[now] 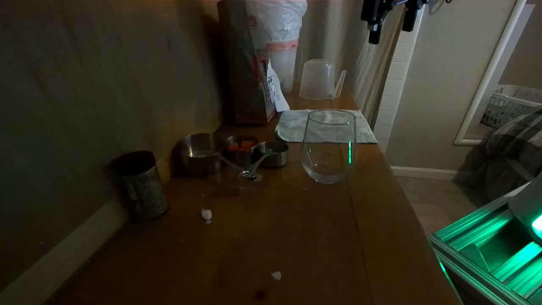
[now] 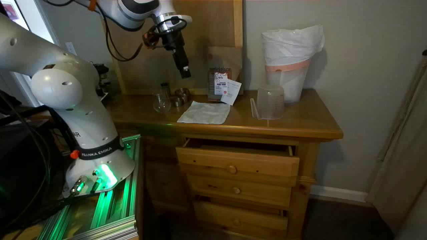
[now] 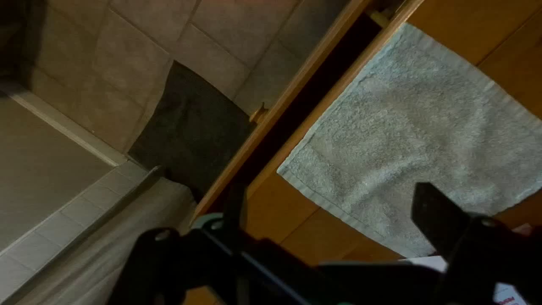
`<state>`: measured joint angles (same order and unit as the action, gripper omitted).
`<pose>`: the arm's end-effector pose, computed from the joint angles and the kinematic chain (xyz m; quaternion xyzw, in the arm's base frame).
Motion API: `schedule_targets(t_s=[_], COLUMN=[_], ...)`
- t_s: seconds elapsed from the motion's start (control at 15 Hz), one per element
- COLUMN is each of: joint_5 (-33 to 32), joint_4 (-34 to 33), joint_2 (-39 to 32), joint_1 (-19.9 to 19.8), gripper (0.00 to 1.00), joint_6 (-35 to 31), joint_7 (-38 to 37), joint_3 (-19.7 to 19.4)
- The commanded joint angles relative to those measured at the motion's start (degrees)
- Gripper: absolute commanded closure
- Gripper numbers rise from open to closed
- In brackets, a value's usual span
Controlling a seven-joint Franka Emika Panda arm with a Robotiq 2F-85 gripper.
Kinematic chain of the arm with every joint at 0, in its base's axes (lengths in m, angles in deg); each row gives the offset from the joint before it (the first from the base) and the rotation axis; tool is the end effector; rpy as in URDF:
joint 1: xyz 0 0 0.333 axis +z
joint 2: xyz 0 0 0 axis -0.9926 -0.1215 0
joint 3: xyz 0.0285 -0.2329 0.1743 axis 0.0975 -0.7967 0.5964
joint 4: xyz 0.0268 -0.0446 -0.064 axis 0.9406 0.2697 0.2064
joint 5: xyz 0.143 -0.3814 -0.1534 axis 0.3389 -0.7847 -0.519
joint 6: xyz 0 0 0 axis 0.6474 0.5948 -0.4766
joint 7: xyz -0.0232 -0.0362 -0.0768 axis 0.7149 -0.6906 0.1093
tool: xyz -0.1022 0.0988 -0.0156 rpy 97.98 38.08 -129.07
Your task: Fold the white cloth in half
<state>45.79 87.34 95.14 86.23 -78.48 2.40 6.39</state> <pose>0.3705 0.1330 0.3533 0.9898 0.0035 0.0836 0.1157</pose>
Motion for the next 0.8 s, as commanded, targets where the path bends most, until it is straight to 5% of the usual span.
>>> schedule_targets(t_s=[0.0,0.4,0.73], joint_5=[-1.01,-1.01,0.44], joint_4=[-0.11,-0.11,-1.96], joint_2=[-0.33,-0.33,-10.02], joint_1=[1.24,1.24,-0.45], gripper=[0.00,0.00,0.00], joint_6=[0.16,0.16,-3.82], joint_7=[-0.81,-0.81,0.65], joint_3=[-1.19,-1.19,-4.20])
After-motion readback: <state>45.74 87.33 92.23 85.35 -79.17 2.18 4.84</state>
